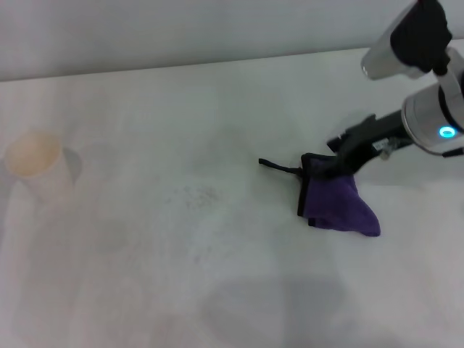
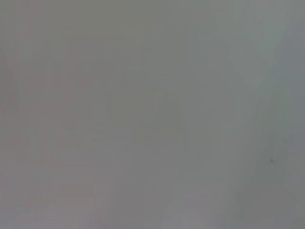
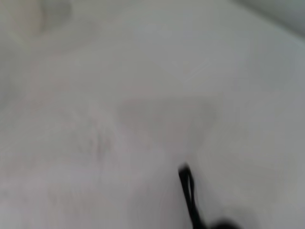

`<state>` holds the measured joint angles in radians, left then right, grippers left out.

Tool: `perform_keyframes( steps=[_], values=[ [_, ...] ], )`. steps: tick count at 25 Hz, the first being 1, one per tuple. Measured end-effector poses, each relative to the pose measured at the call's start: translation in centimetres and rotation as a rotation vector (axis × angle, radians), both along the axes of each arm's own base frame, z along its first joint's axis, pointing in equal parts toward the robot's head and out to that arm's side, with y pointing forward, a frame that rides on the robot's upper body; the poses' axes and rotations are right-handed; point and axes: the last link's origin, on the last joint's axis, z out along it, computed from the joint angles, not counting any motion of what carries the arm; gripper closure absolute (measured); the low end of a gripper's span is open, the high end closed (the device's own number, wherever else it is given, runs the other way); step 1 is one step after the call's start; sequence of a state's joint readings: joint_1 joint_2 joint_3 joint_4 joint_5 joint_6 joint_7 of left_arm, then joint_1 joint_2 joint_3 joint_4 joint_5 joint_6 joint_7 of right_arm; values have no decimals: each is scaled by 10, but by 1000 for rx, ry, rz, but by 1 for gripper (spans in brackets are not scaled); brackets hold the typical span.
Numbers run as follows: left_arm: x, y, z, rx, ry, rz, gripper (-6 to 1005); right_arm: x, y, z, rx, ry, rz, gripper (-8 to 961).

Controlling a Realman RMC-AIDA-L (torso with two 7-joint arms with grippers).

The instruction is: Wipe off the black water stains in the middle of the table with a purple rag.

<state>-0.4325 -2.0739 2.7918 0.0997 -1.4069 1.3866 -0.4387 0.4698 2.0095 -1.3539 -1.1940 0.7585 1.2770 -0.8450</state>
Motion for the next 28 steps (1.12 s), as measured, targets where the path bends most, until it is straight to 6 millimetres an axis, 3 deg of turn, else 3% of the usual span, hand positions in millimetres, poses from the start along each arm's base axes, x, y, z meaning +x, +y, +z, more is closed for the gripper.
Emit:
perform_keyframes(
  steps=[6, 10, 16, 19, 23, 25, 28],
  values=[
    [1, 1, 0, 3, -3, -5, 123, -27, 12, 22, 78, 149, 81, 229],
    [7, 4, -1, 4, -11, -21, 123, -33, 16, 41, 136, 305, 115, 87],
    [7, 4, -1, -2, -44, -24, 123, -29, 22, 68, 286, 598, 218, 83],
    [6, 3, -1, -5, -59, -22, 123, -10, 17, 83, 421, 776, 260, 81],
    [5, 3, 0, -1, -65, -17, 123, 36, 7, 95, 731, 886, 277, 80],
    [4, 2, 0, 5, -70, -11, 123, 62, -2, 90, 899, 834, 309, 80],
    [1, 1, 2, 23, -81, 8, 123, 97, -15, 75, 1129, 618, 344, 79]
  ],
)
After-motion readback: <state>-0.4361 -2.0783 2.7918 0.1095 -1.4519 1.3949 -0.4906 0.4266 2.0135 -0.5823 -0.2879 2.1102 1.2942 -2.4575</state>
